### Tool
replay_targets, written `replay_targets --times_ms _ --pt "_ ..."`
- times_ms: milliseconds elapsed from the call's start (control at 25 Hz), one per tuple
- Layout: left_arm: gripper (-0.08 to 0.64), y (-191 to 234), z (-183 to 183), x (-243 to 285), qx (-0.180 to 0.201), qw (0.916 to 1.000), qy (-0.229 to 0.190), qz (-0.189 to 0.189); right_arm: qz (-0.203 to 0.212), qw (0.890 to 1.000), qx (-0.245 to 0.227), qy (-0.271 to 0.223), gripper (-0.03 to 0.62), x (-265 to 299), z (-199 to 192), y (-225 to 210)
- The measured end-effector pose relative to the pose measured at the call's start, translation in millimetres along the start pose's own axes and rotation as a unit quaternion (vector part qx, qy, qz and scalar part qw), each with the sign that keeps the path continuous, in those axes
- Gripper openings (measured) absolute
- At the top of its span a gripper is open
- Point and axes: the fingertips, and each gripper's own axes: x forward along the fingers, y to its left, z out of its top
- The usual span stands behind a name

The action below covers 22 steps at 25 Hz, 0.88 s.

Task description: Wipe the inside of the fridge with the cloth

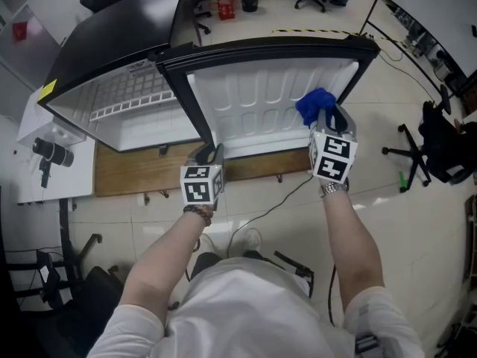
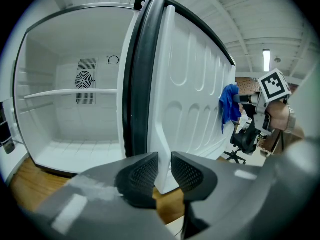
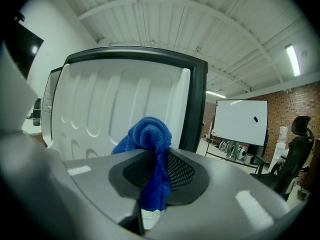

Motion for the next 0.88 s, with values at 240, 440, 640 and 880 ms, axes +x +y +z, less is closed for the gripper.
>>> replay_targets --times_ms 240,440,640,880 --pt "0.086 0 0 0 -0.002 1.0000 0.001 0.000 -0.003 1.000 0.002 -0.001 0.064 -1 0 -4" --pt "0.089 0 0 0 -0.006 1.0000 -0.002 -0.007 0.023 1.000 0.002 -0.014 0.064 -16 1 19" --pt "0.092 -1 -1 1 -0.009 0.9999 -0.001 -0.013 0.093 0.996 0.005 -0.015 0.064 -34 -2 86" --pt "0.092 -2 -1 0 -0.009 0.9997 0.002 -0.020 0.177 0.984 0.000 -0.006 0.064 -42 -9 180"
